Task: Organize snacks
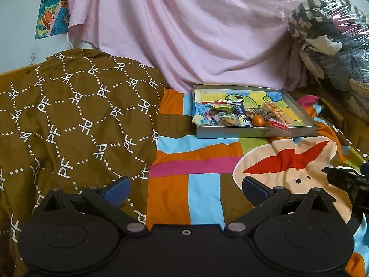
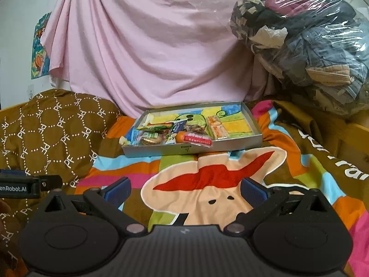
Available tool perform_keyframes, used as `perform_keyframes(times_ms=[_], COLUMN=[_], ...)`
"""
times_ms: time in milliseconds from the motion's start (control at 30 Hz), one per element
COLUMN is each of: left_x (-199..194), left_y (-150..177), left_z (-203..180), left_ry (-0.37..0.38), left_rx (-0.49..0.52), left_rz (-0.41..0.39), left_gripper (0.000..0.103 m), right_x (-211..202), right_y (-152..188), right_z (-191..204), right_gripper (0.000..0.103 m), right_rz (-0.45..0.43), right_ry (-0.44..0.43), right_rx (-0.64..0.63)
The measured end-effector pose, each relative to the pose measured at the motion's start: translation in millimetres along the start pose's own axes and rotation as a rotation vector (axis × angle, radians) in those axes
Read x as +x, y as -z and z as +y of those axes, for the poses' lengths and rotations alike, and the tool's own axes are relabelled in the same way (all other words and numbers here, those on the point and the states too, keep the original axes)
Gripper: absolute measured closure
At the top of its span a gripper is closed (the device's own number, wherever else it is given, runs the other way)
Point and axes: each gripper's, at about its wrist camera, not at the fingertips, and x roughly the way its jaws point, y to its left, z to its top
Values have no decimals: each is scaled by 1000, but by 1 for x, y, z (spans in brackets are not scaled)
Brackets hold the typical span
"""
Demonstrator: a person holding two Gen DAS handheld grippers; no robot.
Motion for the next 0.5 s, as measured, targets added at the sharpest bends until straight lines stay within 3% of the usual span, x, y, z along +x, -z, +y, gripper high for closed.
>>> perform_keyframes(times_ms=[500], left_x=[-2], left_y=[6], left_z=[-1], left_ry=[-5], left_rx=[-3], left_rz=[8], left_gripper=[1], right_x=[0], right_y=[5], right_z=[0], right_gripper=[0], right_rz=[27], right_ry=[6], right_rx=[9])
